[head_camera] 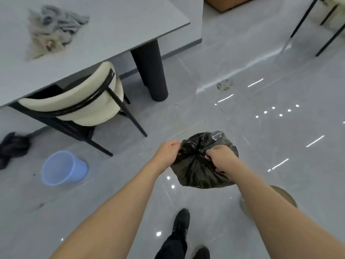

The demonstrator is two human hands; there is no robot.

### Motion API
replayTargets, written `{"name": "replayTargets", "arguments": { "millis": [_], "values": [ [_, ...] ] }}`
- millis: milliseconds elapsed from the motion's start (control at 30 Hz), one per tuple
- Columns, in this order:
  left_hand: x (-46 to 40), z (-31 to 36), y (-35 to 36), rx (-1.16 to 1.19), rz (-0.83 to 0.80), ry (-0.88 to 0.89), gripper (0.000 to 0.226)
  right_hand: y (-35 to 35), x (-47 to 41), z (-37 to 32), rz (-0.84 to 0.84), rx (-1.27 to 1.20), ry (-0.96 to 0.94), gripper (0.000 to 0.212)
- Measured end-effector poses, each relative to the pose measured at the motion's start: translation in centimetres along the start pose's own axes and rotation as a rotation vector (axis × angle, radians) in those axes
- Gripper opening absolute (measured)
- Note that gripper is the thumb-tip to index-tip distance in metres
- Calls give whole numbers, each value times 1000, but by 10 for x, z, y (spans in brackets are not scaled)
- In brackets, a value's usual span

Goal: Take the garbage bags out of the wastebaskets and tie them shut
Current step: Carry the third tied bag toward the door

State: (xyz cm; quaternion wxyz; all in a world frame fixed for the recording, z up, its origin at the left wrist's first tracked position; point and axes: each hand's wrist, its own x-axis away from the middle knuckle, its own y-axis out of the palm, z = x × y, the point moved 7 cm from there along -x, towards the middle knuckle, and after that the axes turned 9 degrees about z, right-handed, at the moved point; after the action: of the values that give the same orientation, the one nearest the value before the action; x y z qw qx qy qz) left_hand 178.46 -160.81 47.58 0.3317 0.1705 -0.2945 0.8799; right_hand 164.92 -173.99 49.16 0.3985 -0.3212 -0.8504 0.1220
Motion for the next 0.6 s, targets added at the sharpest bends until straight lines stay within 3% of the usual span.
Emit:
{"name": "replayTargets", "arguments": {
  "millis": [267, 433, 533, 600],
  "values": [
    [87, 5, -92, 129, 220, -69, 28, 38, 77, -71, -171, -21, -43, 20],
    [156, -18, -157, 205, 408, -131, 38, 87, 142, -111, -340, 10, -1, 26],
    [209, -32, -201, 268, 533, -150, 27, 122, 187, -135, -426, 49, -41, 22],
    [244, -47, -230, 320, 609, -162, 36, 149, 220, -151, -482, 88, -88, 21]
  ]
}}
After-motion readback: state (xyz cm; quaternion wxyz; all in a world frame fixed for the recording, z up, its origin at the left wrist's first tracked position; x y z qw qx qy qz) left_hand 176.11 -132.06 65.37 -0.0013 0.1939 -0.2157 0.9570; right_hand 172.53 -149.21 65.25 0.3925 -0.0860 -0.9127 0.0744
